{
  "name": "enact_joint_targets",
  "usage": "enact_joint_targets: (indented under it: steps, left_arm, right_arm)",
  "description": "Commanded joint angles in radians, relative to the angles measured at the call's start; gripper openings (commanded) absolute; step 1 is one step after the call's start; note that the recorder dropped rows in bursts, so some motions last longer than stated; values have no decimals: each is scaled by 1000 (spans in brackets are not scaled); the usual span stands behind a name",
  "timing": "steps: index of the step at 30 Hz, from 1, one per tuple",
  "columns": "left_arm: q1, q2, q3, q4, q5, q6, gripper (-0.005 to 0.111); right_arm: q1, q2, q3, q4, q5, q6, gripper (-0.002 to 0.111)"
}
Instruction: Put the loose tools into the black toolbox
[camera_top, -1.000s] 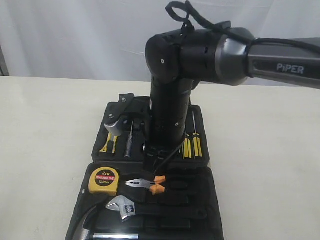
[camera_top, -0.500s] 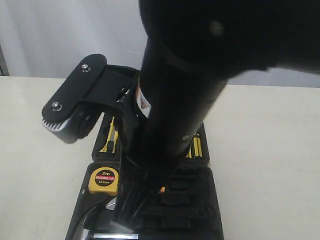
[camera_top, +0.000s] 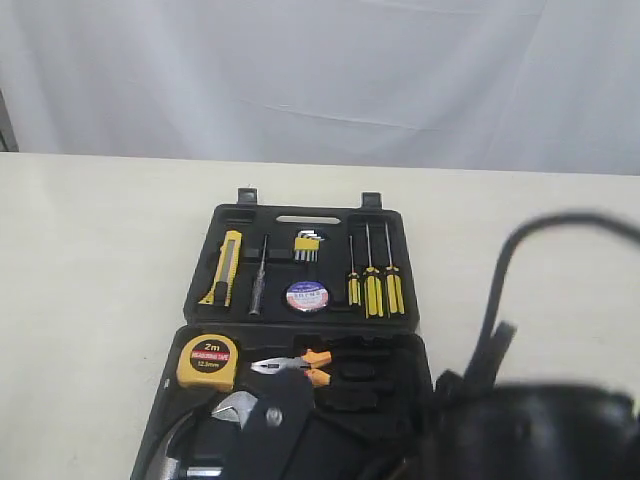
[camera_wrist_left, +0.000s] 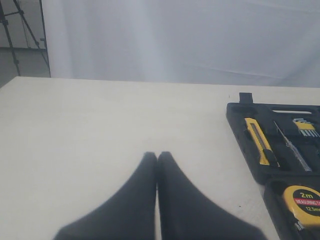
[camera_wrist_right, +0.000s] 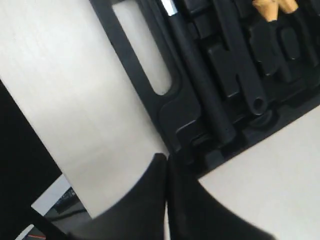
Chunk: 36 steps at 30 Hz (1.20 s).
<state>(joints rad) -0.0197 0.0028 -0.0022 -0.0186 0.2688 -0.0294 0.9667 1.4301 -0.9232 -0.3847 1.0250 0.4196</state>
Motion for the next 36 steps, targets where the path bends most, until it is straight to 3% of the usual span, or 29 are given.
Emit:
enact_joint_targets:
  steps: [1,7,13,15,18,19,26,29,36]
  left_arm:
    - [-2,-3,2,-2,-1,0,0]
    - [-2,-3,2,-2,-1,0,0]
    - [-2,-3,2,-2,-1,0,0]
    - [-2,-3,2,-2,-1,0,0]
    - [-2,-3,2,-2,-1,0,0]
    - [-2,-3,2,-2,-1,0,0]
    - [-2,-3,2,-2,-1,0,0]
    - [-2,-3,2,-2,-1,0,0]
    - [-2,-3,2,-2,-1,0,0]
  right_arm:
    - [88,-9,113,-94,-161,135,-1]
    - [196,1,170,-277,-223,337,-1]
    - [211,85,170,-360,-253,383,0]
    - [209,131,170,-388,-292,381,10]
    - [209,168,170,-457,-336,432,48]
    - [209,169,170,-480,-336,452,53]
    - [191,244,168,-643,-336,498,54]
    - [141,258,168,-643,-351,507,54]
    - [141,277,168,-658,-377,507,54]
